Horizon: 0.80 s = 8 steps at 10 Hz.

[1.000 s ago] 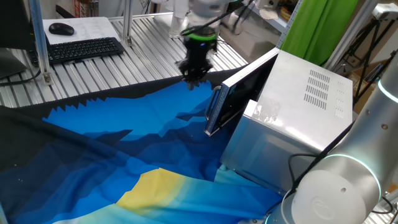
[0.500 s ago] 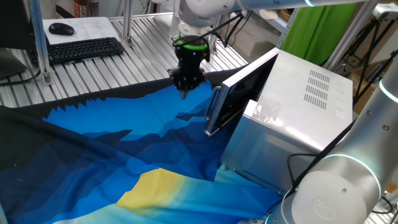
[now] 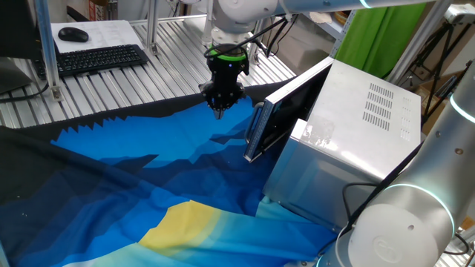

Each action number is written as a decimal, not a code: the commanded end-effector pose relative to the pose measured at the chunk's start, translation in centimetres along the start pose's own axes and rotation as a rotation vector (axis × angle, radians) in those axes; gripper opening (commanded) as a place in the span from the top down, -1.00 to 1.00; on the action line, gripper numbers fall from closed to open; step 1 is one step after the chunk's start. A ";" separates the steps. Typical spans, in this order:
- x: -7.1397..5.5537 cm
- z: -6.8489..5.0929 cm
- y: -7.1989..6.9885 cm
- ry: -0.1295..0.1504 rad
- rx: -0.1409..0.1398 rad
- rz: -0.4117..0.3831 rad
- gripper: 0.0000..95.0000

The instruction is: Open the microwave door

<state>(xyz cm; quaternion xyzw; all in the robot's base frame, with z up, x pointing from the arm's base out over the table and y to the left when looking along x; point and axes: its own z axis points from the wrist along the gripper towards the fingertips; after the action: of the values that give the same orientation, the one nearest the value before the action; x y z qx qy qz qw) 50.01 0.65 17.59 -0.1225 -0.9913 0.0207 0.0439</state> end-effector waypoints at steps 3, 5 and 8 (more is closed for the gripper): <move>0.0 0.0 0.0 0.007 -0.020 -0.159 1.00; 0.3 0.1 0.6 0.001 -0.016 -0.123 1.00; 0.4 0.1 2.9 0.004 -0.013 -0.107 1.00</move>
<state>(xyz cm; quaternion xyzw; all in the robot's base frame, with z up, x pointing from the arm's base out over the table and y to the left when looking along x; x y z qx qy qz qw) 50.30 3.49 17.33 -0.0567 -0.9973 0.0099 0.0467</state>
